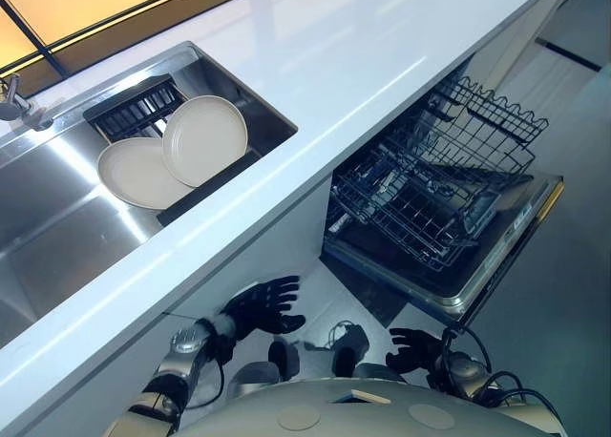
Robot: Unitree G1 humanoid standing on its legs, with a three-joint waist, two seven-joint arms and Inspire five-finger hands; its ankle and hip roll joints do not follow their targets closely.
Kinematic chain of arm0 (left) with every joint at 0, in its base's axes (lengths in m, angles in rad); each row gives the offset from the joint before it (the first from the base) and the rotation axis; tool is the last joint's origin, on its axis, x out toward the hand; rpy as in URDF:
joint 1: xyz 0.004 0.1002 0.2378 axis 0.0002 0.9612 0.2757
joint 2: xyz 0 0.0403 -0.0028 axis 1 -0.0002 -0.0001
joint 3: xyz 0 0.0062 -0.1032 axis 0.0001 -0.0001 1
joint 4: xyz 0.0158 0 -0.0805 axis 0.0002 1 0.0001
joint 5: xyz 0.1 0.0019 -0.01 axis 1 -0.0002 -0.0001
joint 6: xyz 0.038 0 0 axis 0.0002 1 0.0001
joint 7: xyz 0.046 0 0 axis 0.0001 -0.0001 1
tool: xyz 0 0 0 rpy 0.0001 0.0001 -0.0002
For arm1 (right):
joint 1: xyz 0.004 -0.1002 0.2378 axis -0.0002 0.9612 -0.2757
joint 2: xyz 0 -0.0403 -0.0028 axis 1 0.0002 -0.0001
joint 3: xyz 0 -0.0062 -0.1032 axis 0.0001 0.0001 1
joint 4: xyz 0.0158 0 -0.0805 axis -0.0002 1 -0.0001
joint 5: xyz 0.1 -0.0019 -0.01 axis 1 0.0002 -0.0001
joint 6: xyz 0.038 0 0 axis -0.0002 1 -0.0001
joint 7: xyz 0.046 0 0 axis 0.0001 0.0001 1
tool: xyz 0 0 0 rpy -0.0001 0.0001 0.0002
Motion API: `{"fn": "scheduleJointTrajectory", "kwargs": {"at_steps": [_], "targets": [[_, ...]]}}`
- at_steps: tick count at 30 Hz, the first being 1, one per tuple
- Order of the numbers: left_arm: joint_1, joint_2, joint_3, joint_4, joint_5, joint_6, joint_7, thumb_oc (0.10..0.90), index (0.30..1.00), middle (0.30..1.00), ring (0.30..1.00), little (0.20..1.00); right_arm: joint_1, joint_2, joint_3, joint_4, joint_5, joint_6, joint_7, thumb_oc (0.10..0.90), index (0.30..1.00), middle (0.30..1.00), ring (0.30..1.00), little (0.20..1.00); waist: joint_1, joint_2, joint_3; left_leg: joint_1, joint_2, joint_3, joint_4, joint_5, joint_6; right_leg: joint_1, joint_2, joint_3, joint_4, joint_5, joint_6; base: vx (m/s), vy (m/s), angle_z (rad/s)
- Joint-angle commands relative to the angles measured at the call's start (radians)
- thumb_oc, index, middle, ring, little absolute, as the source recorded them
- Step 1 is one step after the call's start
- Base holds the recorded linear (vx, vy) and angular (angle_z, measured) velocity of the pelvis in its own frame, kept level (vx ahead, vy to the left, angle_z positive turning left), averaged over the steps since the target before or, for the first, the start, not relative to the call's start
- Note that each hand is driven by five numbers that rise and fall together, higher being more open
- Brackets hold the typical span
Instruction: Pick up plates and place into dishwasher.
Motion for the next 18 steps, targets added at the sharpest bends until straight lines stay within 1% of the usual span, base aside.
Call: {"fn": "scheduleJointTrajectory", "kwargs": {"at_steps": [1, 2, 3, 4, 5, 6, 7, 8, 9, 10, 11, 12, 13, 14, 15, 16, 17, 18], "targets": [[-0.114, -0.019, -0.069, -0.192, -0.129, -0.015, -0.253, 0.800, 0.900, 0.900, 0.900, 0.900, -0.033, -0.038, 0.049, 0.011, 0.006, -0.005, 0.013, 0.800, 0.900, 0.900, 0.900, 0.900, 0.003, 0.035, -0.027, -0.023, -0.034, 0.025, 0.018, -0.089, 0.026, -0.085, 0.009, 0.020, 0.134, -0.094, 0.056, -0.04, 0.019, -0.02], [-0.129, -0.007, -0.082, -0.250, -0.178, 0.013, -0.335, 0.800, 0.900, 0.900, 0.900, 0.900, -0.036, -0.039, 0.053, 0.014, 0.009, -0.008, 0.010, 0.800, 0.900, 0.900, 0.900, 0.900, 0.002, 0.037, -0.025, -0.023, -0.034, 0.024, 0.017, -0.089, 0.027, -0.087, 0.009, 0.022, 0.135, -0.094, 0.057, 0.00, 0.000, 0.00], [-0.171, 0.006, -0.106, -0.406, -0.259, 0.146, -0.388, 0.800, 0.900, 0.900, 0.900, 0.900, -0.043, -0.039, 0.062, 0.022, 0.016, -0.009, 0.005, 0.800, 0.900, 0.900, 0.900, 0.900, 0.000, 0.041, -0.024, -0.024, -0.035, 0.024, 0.015, -0.089, 0.030, -0.090, 0.009, 0.026, 0.136, -0.093, 0.057, 0.00, 0.000, 0.00], [-0.193, 0.011, -0.115, -0.480, -0.332, 0.218, -0.430, 0.800, 0.900, 0.900, 0.900, 0.900, -0.047, -0.039, 0.067, 0.028, 0.017, -0.012, 0.001, 0.800, 0.900, 0.900, 0.900, 0.900, -0.002, 0.043, -0.024, -0.024, -0.035, 0.024, 0.013, -0.089, 0.033, -0.093, 0.010, 0.029, 0.137, -0.092, 0.057, 0.00, 0.000, 0.00], [-0.193, 0.012, -0.115, -0.481, -0.333, 0.219, -0.430, 0.800, 0.900, 0.900, 0.900, 0.900, -0.048, -0.039, 0.067, 0.028, 0.017, -0.012, 0.001, 0.800, 0.900, 0.900, 0.900, 0.900, -0.002, 0.043, -0.024, -0.024, -0.035, 0.024, 0.013, -0.089, 0.033, -0.093, 0.010, 0.029, 0.137, -0.092, 0.057, 0.00, 0.000, 0.00], [-0.241, -0.003, -0.126, -0.629, -0.496, 0.389, -0.456, 0.800, 0.900, 0.900, 0.900, 0.900, -0.056, -0.035, 0.072, 0.050, 0.012, -0.026, -0.011, 0.800, 0.900, 0.900, 0.900, 0.900, -0.004, 0.046, -0.022, -0.022, -0.036, 0.024, 0.009, -0.091, 0.037, -0.092, 0.011, 0.035, 0.136, -0.090, 0.057, 0.00, 0.000, 0.00], [-0.259, -0.022, -0.133, -0.709, -0.604, 0.475, -0.418, 0.800, 0.900, 0.900, 0.900, 0.900, -0.059, -0.031, 0.079, 0.060, 0.014, -0.032, -0.019, 0.800, 0.900, 0.900, 0.900, 0.900, -0.005, 0.047, -0.022, -0.021, -0.036, 0.023, 0.008, -0.093, 0.039, -0.092, 0.012, 0.038, 0.135, -0.090, 0.057, 0.00, 0.000, 0.00], [-0.280, -0.056, -0.137, -0.776, -0.738, 0.565, -0.354, 0.800, 0.900, 0.900, 0.900, 0.900, -0.062, -0.025, 0.085, 0.072, 0.017, -0.038, -0.025, 0.800, 0.900, 0.900, 0.900, 0.900, -0.007, 0.046, -0.021, -0.020, -0.037, 0.022, 0.008, -0.094, 0.041, -0.092, 0.012, 0.042, 0.135, -0.090, 0.058, 0.03, -0.010, -0.05], [-0.293, -0.084, -0.131, -0.824, -0.843, 0.623, -0.277, 0.800, 0.900, 0.900, 0.900, 0.900, -0.063, -0.019, 0.090, 0.078, 0.018, -0.043, -0.029, 0.800, 0.900, 0.900, 0.900, 0.900, -0.009, 0.045, -0.019, -0.018, -0.037, 0.021, 0.007, -0.097, 0.042, -0.090, 0.013, 0.046, 0.135, -0.090, 0.059, 0.03, -0.017, -0.03], [-0.306, -0.122, -0.128, -0.864, -0.970, 0.645, -0.167, 0.800, 0.900, 0.900, 0.900, 0.900, -0.063, -0.011, 0.095, 0.083, 0.019, -0.046, -0.035, 0.800, 0.900, 0.900, 0.900, 0.900, -0.011, 0.041, -0.016, -0.016, -0.038, 0.020, 0.007, -0.100, 0.043, -0.088, 0.013, 0.049, 0.135, -0.092, 0.059, 0.04, -0.031, -0.01], [-0.318, -0.162, -0.122, -0.889, -1.074, 0.630, -0.051, 0.800, 0.900, 0.900, 0.900, 0.900, -0.062, -0.001, 0.101, 0.089, 0.027, -0.049, -0.041, 0.800, 0.900, 0.900, 0.900, 0.900, -0.011, 0.037, -0.014, -0.013, -0.038, 0.019, 0.007, -0.103, 0.043, -0.086, 0.014, 0.051, 0.136, -0.093, 0.060, 0.05, -0.041, 0.00], [-0.329, -0.188, -0.115, -0.901, -1.163, 0.605, 0.040, 0.800, 0.900, 0.900, 0.900, 0.900, -0.061, 0.005, 0.108, 0.090, 0.034, -0.048, -0.044, 0.800, 0.900, 0.900, 0.900, 0.900, -0.010, 0.034, -0.012, -0.012, -0.038, 0.016, 0.008, -0.104, 0.044, -0.085, 0.014, 0.050, 0.136, -0.093, 0.060, 0.04, -0.037, -0.01], [-0.331, -0.198, -0.112, -0.906, -1.204, 0.594, 0.077, 0.800, 0.900, 0.900, 0.900, 0.900, -0.061, 0.007, 0.111, 0.090, 0.036, -0.047, -0.045, 0.800, 0.900, 0.900, 0.900, 0.900, -0.010, 0.033, -0.011, -0.011, -0.038, 0.015, 0.009, -0.104, 0.044, -0.084, 0.014, 0.050, 0.136, -0.093, 0.060, 0.06, -0.021, 0.00], [-0.334, -0.238, -0.089, -0.913, -1.286, 0.509, 0.207, 0.800, 0.900, 0.900, 0.900, 0.900, -0.056, 0.021, 0.129, 0.088, 0.049, -0.042, -0.055, 0.800, 0.900, 0.900, 0.900, 0.900, -0.007, 0.026, -0.010, -0.009, -0.041, 0.010, 0.011, -0.106, 0.044, -0.079, 0.012, 0.048, 0.136, -0.095, 0.060, 0.07, -0.006, -0.01], [-0.335, -0.246, -0.070, -0.913, -1.296, 0.450, 0.254, 0.800, 0.900, 0.900, 0.900, 0.900, -0.052, 0.024, 0.133, 0.087, 0.053, -0.039, -0.057, 0.800, 0.900, 0.900, 0.900, 0.900, -0.005, 0.023, -0.008, -0.007, -0.042, 0.006, 0.013, -0.107, 0.044, -0.077, 0.012, 0.044, 0.135, -0.095, 0.059, 0.08, 0.002, -0.01], [-0.335, -0.249, -0.051, -0.911, -1.286, 0.383, 0.298, 0.800, 0.900, 0.900, 0.900, 0.900, -0.048, 0.029, 0.139, 0.087, 0.057, -0.034, -0.062, 0.800, 0.900, 0.900, 0.900, 0.900, -0.002, 0.021, -0.007, -0.007, -0.043, 0.003, 0.014, -0.107, 0.043, -0.074, 0.011, 0.041, 0.134, -0.095, 0.058, 0.08, 0.018, -0.02], [-0.332, -0.245, -0.022, -0.915, -1.251, 0.290, 0.366, 0.800, 0.900, 0.900, 0.900, 0.900, -0.042, 0.033, 0.142, 0.086, 0.058, -0.027, -0.069, 0.800, 0.900, 0.900, 0.900, 0.900, 0.003, 0.018, -0.005, -0.007, -0.045, -0.003, 0.016, -0.106, 0.043, -0.070, 0.010, 0.037, 0.130, -0.094, 0.058, 0.09, 0.033, -0.03], [-0.325, -0.236, 0.001, -0.921, -1.202, 0.219, 0.403, 0.800, 0.900, 0.900, 0.900, 0.900, -0.034, 0.034, 0.144, 0.085, 0.058, -0.024, -0.074, 0.800, 0.900, 0.900, 0.900, 0.900, 0.007, 0.018, -0.004, -0.006, -0.048, -0.009, 0.017, -0.105, 0.043, -0.065, 0.009, 0.033, 0.126, -0.093, 0.057, 0.10, 0.044, -0.01]]}}
